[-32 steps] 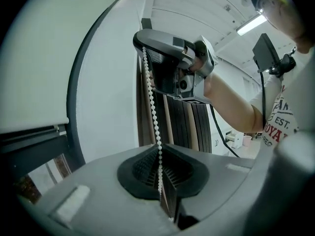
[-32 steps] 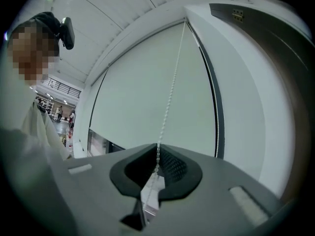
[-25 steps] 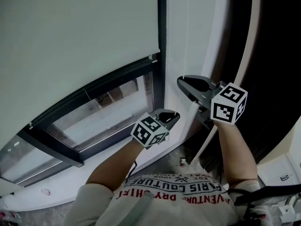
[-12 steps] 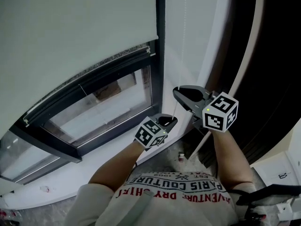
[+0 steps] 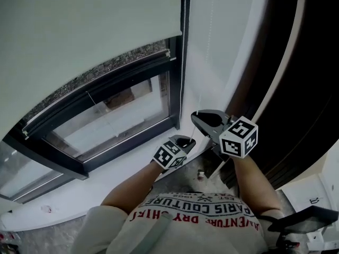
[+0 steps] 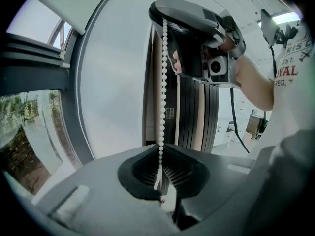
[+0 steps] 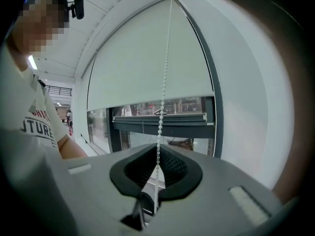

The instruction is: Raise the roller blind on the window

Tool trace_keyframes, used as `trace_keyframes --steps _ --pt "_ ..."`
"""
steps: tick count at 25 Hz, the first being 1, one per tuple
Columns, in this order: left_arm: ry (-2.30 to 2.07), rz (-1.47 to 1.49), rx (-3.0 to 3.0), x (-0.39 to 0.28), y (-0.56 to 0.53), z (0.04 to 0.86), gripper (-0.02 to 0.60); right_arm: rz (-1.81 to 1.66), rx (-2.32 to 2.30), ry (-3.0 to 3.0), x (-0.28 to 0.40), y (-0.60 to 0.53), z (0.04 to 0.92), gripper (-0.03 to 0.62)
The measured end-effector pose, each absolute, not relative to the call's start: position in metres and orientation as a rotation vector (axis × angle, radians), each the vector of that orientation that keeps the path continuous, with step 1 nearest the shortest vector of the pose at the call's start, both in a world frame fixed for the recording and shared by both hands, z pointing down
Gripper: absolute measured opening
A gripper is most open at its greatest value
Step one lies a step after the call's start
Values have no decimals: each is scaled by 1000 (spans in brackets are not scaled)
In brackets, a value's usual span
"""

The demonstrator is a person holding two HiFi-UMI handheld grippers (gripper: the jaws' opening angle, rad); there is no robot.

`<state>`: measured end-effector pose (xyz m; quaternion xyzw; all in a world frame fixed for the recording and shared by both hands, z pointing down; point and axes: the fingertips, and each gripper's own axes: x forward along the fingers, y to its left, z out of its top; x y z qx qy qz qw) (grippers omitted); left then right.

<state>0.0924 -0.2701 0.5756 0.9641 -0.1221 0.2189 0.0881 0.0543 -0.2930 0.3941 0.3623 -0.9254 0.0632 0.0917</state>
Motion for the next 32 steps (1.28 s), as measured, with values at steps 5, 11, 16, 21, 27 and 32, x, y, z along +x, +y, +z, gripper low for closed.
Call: trace_keyframes --steps 5,11,16,21,27,32 --pt "-346 642 2853 88 -269 591 12 205 1059 -2737 51 -294 411 20" --pt "-382 684 2940 84 -270 587 21 197 1048 -2731 53 -301 415 20" --pt "-400 594 3012 77 -271 555 80 193 1058 -2748 56 -307 414 20" --pt "-375 377 3006 61 -274 494 91 192 1071 -2774 58 -308 412 20" --pt "-371 116 3043 50 -290 399 95 207 1072 -2795 54 -305 416 20" --pt "-446 37 3178 67 -307 312 94 202 1058 -2799 54 -301 415 20"
